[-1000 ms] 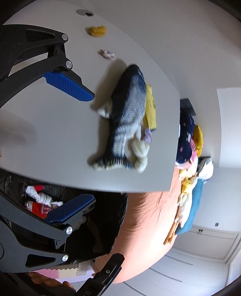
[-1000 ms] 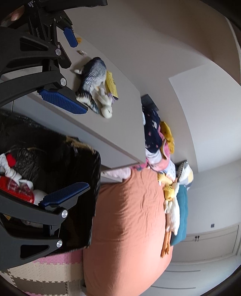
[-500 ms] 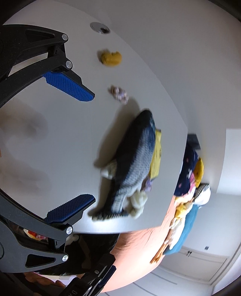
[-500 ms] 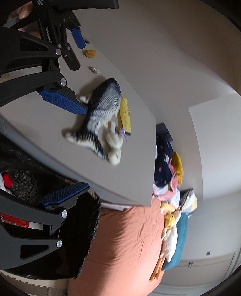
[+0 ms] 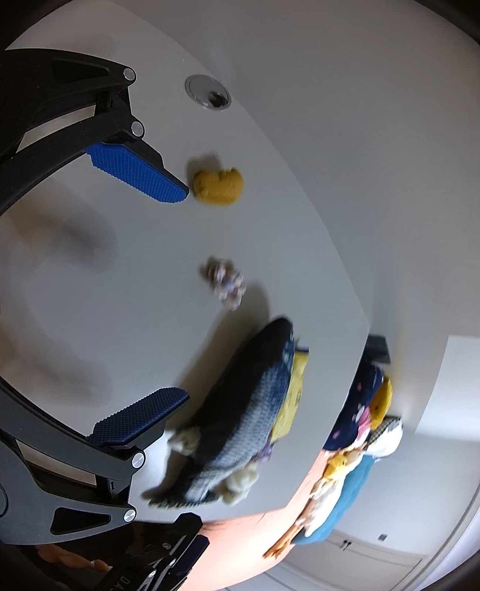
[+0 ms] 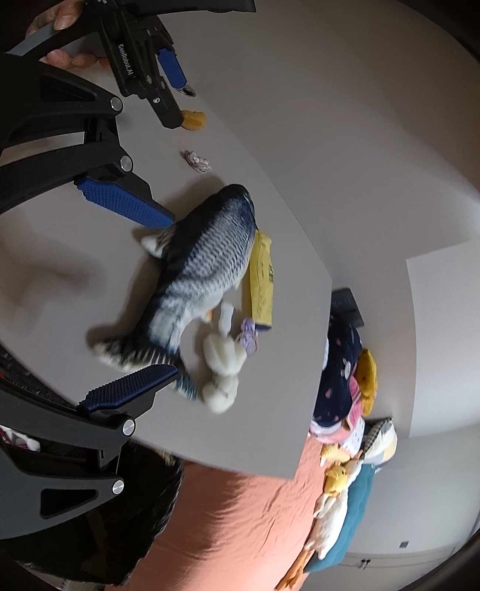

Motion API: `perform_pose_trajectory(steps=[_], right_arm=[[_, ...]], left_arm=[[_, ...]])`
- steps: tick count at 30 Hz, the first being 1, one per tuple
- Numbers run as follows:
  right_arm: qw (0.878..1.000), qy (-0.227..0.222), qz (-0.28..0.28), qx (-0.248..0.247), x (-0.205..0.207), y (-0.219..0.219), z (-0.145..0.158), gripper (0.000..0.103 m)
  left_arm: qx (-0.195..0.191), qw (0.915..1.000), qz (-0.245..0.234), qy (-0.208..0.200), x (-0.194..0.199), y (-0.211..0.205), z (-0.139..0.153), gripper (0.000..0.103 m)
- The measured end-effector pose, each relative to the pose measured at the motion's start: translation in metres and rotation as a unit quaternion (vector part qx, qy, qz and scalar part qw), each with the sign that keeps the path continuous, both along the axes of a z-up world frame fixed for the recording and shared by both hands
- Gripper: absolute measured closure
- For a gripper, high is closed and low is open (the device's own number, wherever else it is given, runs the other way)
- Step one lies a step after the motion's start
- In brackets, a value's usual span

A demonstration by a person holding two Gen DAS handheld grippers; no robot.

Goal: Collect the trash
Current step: 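Move both tools back over the desk toward the fish and brown plush, then grasp the blue-white fish plush with the right tool while the left grasps the brown plush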

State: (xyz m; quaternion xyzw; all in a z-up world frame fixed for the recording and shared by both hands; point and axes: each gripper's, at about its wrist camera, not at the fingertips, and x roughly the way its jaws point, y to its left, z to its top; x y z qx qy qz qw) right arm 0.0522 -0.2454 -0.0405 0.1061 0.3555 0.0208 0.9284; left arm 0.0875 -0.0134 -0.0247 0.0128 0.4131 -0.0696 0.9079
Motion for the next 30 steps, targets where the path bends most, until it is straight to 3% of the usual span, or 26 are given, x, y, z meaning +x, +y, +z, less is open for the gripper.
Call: perform_pose_trajectory(steps=[6, 16, 22, 29, 30], right_arm=[[1.000, 0.011, 0.017, -0.003, 0.023, 0.013, -0.007, 0.026], [0.998, 0.033, 0.039, -0.038, 0.058, 0.032, -0.013, 0.026], [0.997, 0.048, 0.043, -0.043, 0.081, 0.037, -0.023, 0.026], [0.994, 0.072, 0.052, -0.058, 0.095, 0.044, -0.039, 0.026], [0.993, 0.078, 0.057, -0.062, 0.097, 0.045, -0.041, 0.035]], left_arm=[[-0.007, 0.9996, 0.029, 0.000, 0.017, 0.024, -0.006, 0.012], [0.004, 0.9971, 0.074, 0.019, 0.051, 0.063, -0.027, 0.040], [0.011, 0.9955, 0.088, 0.033, 0.068, 0.074, -0.039, 0.042], [0.008, 0.9944, 0.090, 0.055, 0.078, 0.081, -0.051, 0.057], [0.007, 0.9945, 0.088, 0.057, 0.078, 0.081, -0.052, 0.059]])
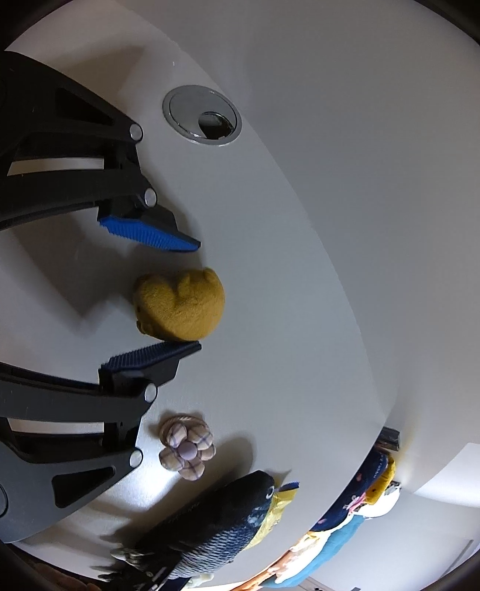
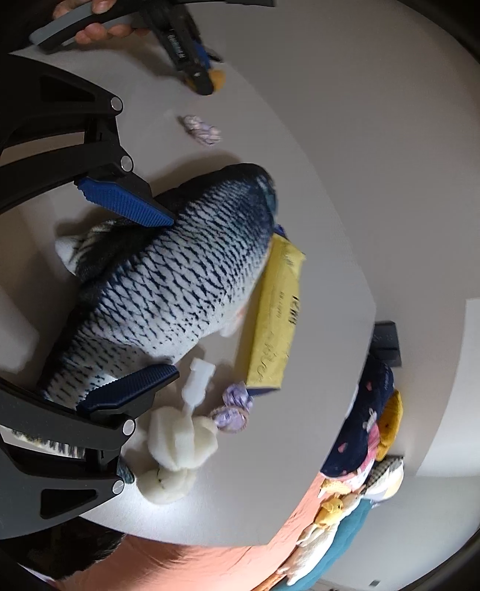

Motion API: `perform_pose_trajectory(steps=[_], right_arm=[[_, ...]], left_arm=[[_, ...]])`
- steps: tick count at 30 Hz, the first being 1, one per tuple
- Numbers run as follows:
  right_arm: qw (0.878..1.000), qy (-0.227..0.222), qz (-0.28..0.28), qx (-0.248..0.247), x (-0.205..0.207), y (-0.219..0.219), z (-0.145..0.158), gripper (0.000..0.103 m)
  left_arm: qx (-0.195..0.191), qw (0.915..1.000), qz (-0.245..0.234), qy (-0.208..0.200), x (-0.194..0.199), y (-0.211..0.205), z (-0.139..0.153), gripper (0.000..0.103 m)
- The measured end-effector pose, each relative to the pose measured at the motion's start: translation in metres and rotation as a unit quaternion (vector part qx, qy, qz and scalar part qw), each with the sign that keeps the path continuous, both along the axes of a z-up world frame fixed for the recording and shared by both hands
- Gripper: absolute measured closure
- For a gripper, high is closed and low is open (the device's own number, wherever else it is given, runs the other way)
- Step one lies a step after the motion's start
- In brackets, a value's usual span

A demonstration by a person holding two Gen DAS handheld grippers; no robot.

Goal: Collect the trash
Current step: 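Grasp the blue-white fish plush with the right tool while the left grasps the brown plush, then carry the fish plush and brown plush over the trash bin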

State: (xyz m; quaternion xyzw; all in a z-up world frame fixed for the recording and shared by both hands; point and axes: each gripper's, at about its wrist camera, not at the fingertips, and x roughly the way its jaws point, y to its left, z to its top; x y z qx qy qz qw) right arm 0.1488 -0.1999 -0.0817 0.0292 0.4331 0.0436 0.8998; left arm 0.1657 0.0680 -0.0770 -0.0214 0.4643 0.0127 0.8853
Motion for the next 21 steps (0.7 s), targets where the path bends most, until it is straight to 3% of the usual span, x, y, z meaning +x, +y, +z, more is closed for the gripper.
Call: perform_pose_trajectory(steps=[2, 6, 10, 21], right_arm=[[1.000, 0.005, 0.010, 0.004, 0.000, 0.002, -0.003, 0.050], [1.000, -0.008, 0.015, 0.018, -0.005, 0.002, 0.000, 0.078], [0.998, -0.031, 0.020, 0.046, -0.015, -0.001, 0.010, 0.083], [0.993, -0.075, 0.017, 0.085, -0.044, -0.010, 0.054, 0.083]], left_arm=[[0.005, 1.0000, -0.003, -0.003, -0.001, 0.000, 0.000, 0.064], [0.012, 0.9999, -0.005, -0.007, -0.002, -0.002, 0.001, 0.065], [0.027, 0.9993, -0.005, -0.025, -0.009, -0.003, 0.008, 0.066], [0.010, 0.9983, -0.005, -0.057, -0.044, 0.009, 0.041, 0.066]])
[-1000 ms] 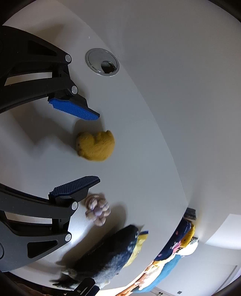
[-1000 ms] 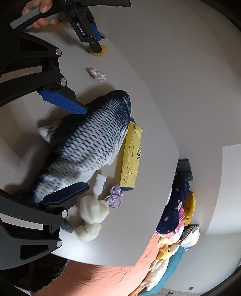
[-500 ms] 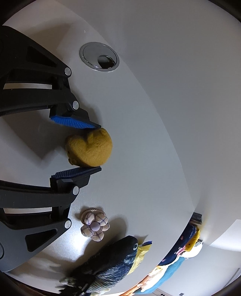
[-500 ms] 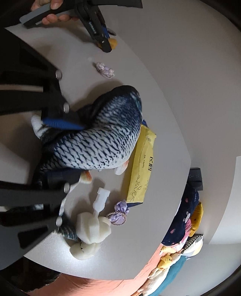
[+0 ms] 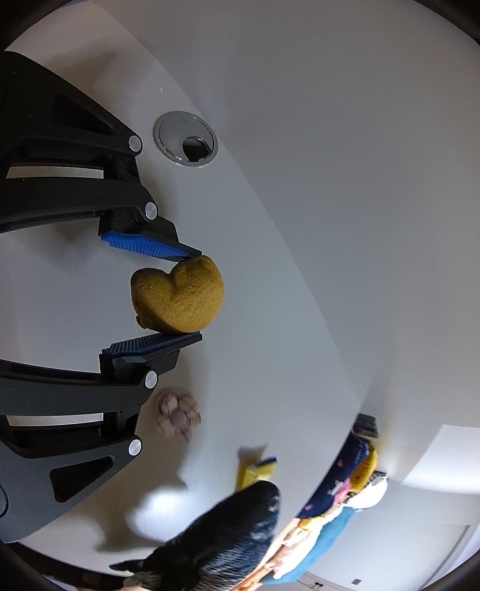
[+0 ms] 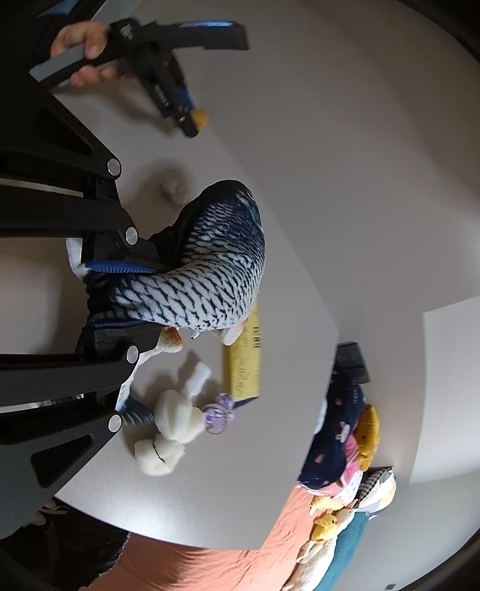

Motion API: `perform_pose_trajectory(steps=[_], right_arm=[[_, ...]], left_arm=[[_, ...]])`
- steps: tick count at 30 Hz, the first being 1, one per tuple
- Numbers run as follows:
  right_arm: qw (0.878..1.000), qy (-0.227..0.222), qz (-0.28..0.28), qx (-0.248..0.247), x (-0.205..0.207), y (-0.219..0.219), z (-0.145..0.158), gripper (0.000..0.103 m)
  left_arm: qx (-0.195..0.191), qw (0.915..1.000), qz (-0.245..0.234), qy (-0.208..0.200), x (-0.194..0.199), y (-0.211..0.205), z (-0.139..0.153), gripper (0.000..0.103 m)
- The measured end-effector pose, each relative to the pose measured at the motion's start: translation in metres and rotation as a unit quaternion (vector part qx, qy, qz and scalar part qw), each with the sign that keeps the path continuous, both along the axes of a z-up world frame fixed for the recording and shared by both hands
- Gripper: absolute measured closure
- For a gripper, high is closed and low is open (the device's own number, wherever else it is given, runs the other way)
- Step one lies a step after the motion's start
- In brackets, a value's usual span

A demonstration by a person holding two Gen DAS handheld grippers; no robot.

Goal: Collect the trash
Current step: 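Carry the fish plush and brown plush over the trash bin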

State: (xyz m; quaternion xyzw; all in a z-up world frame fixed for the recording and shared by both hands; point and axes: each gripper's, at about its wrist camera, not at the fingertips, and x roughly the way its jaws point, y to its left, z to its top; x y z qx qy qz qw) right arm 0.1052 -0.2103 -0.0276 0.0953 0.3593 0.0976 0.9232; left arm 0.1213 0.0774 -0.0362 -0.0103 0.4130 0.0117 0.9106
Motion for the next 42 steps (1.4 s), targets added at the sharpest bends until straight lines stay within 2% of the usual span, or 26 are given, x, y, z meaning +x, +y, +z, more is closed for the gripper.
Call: perform_pose_trajectory(steps=[5, 18, 27, 42], right_arm=[[0.999, -0.033, -0.003, 0.000, -0.020, -0.005, 0.031, 0.082], [0.996, -0.083, -0.019, 0.014, -0.079, -0.026, 0.075, 0.081], [0.994, -0.094, -0.049, 0.014, -0.117, -0.050, 0.078, 0.081], [0.992, -0.085, -0.091, 0.013, -0.162, -0.091, 0.059, 0.080]], left_arm=[[0.001, 0.9999, -0.007, -0.015, -0.023, 0.001, 0.016, 0.066], [-0.001, 0.9988, -0.026, -0.042, -0.077, -0.014, 0.055, 0.065], [-0.001, 0.9966, -0.064, -0.052, -0.098, -0.052, 0.065, 0.065], [-0.014, 0.9917, -0.118, -0.048, -0.122, -0.116, 0.056, 0.065]])
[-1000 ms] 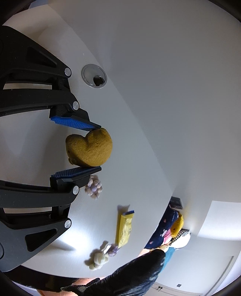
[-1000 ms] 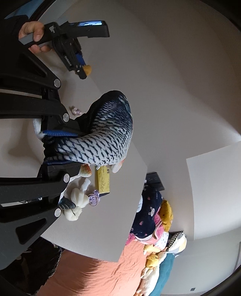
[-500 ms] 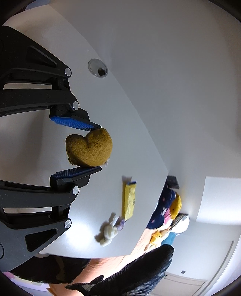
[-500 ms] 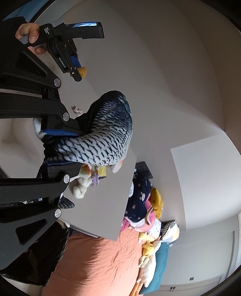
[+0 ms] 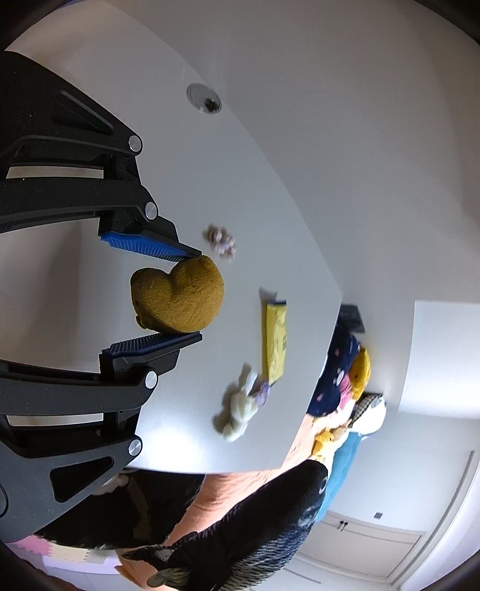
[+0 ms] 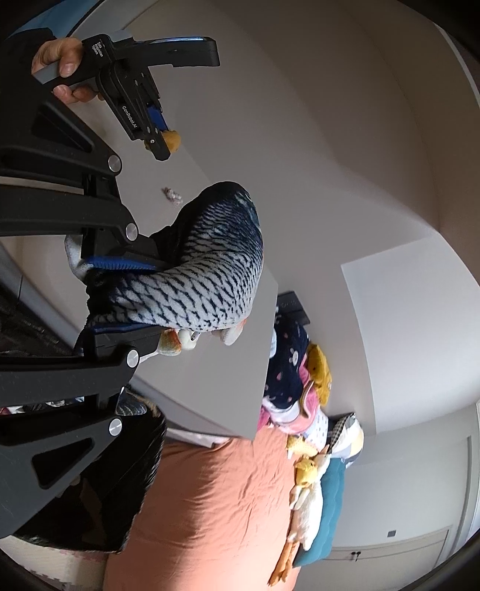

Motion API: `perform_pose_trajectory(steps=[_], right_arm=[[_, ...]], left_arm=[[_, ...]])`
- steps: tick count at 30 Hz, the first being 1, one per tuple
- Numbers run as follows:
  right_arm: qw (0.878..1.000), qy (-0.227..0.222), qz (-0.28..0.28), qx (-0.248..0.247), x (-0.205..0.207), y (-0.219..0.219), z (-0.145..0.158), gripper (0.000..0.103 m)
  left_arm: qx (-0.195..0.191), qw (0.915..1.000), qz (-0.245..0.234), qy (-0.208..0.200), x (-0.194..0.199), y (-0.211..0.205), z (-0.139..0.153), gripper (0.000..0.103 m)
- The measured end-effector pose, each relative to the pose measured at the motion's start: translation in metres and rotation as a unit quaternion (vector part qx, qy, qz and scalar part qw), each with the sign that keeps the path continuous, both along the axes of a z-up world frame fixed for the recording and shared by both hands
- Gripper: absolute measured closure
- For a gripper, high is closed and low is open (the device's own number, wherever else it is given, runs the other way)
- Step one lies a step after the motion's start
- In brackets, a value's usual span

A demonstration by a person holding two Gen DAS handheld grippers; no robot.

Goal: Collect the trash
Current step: 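Carry the fish plush and brown plush over the trash bin, then open both tools to drop the fish and brown plush into the bin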

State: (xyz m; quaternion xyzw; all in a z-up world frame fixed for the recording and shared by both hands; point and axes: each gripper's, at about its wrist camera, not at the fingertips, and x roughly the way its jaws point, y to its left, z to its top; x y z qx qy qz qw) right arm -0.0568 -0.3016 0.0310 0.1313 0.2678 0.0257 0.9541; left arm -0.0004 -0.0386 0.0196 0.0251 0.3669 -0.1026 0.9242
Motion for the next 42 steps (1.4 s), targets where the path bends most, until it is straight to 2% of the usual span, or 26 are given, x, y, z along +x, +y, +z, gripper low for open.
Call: perform_pose_trajectory(steps=[12, 26, 42], right_arm=[[0.999, 0.008, -0.047, 0.007, -0.030, -0.041, -0.017, 0.079], [0.995, 0.007, -0.094, 0.009, -0.065, -0.078, -0.022, 0.078], [0.986, 0.010, -0.164, 0.007, -0.100, -0.123, -0.024, 0.077]], left_arm=[[0.006, 0.9984, -0.055, 0.007, -0.009, -0.063, -0.012, 0.065], [0.007, 0.9932, -0.116, 0.009, -0.021, -0.129, -0.016, 0.065], [0.019, 0.9789, -0.203, 0.010, -0.047, -0.202, -0.020, 0.065]])
